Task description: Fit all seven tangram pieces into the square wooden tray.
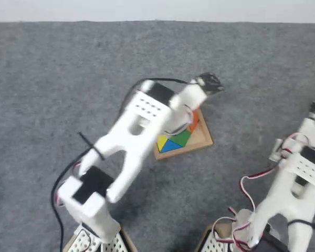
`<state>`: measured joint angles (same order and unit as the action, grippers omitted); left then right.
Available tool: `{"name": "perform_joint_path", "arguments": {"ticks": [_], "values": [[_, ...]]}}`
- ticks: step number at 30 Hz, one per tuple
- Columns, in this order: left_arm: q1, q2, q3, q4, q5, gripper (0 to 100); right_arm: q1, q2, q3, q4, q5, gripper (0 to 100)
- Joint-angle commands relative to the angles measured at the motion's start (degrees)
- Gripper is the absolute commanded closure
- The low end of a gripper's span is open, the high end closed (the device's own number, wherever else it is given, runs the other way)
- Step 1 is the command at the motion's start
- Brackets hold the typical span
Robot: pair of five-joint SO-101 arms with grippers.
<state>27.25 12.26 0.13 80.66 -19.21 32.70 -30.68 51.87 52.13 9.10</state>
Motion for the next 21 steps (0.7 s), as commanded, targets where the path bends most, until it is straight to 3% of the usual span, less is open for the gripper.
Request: {"name": "perform_joint_path", "arguments": {"ticks": [1,12,21], "values": [[3.8,5.5,-5.2,-6.2,7.6,99,4.4,-2.4,-3.6,0.3,-0.8,98.3],[6.1,25.0,-25.0,-7.2,27.8,99,6.0,-2.4,-3.4,-0.6,-3.2,98.2],[9.0,32.5,-34.9,-1.1,36.3,99,5.9,-2.9,1.2,-5.9,-3.0,98.2]]}}
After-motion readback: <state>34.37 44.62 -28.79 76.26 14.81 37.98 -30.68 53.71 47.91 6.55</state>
